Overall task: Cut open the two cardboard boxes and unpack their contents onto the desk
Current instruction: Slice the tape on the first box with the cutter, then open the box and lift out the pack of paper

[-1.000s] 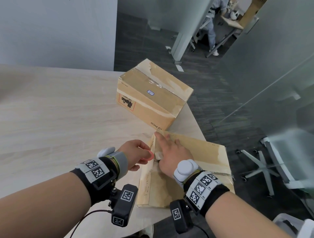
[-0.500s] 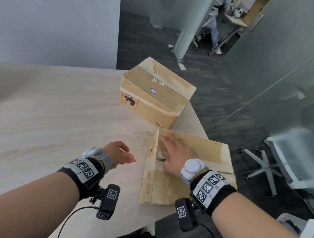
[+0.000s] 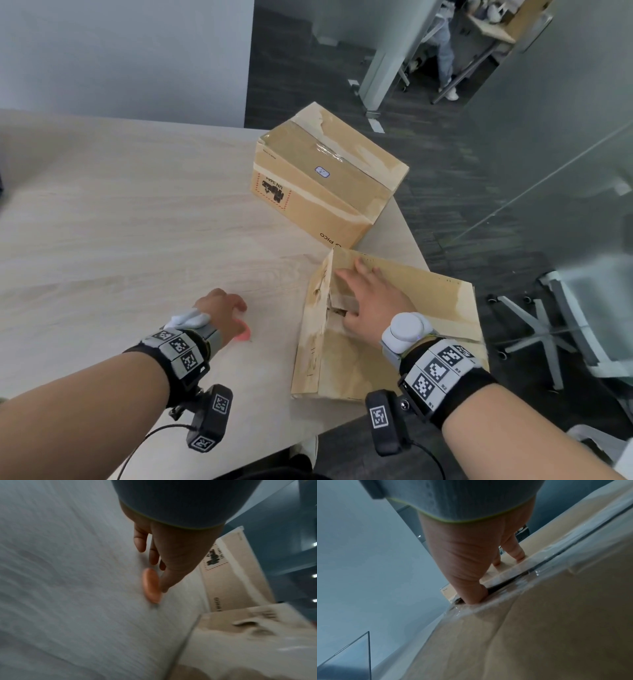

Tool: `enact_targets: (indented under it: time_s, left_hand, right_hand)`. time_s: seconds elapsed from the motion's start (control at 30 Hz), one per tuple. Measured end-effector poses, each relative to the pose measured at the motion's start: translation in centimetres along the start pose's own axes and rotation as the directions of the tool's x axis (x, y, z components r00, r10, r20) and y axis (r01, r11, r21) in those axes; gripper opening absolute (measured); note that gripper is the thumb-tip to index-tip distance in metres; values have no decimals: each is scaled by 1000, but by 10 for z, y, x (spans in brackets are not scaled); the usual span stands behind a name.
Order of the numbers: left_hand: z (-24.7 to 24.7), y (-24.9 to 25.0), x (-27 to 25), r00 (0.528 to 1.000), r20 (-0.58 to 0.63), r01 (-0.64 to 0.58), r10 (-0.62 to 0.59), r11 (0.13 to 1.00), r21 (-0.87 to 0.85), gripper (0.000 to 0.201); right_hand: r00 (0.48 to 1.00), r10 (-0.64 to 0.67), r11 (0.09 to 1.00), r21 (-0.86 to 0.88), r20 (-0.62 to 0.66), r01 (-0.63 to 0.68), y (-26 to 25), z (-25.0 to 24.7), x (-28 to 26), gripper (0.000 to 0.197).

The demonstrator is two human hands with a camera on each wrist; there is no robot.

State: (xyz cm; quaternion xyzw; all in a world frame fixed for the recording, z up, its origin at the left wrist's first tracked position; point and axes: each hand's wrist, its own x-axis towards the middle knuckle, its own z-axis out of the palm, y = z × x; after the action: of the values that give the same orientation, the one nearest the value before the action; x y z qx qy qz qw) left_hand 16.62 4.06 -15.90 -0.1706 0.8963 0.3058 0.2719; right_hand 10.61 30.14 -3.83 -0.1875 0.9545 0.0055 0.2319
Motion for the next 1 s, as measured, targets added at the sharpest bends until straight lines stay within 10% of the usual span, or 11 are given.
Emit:
enact_targets:
  time_s: [0.2, 0.37, 0.57, 0.83, 1.0]
  left_hand:
    - [-22, 89, -37, 859, -309, -473, 408, 863, -178, 11]
    - [-9, 143, -73, 771, -53, -601, 635, 753, 267, 67]
    - [14, 163, -90, 814, 112, -496, 569, 583, 644, 109]
    - [-18, 233, -160, 880, 70, -465, 470, 822, 329, 57]
    - [8, 224, -210, 862, 369, -477, 348, 803, 357, 26]
  right_hand:
    - [1000, -25, 990, 136, 19, 22, 24, -6, -1, 64]
    - [993, 50, 922, 387, -110, -4, 43, -2, -26, 40]
    - [989, 145, 948, 286, -1, -139, 91, 4, -83, 47]
    - [974, 61, 960, 281, -218, 3, 116, -54, -175, 36]
    - [983, 36, 950, 310, -180, 22, 141, -48, -218, 20]
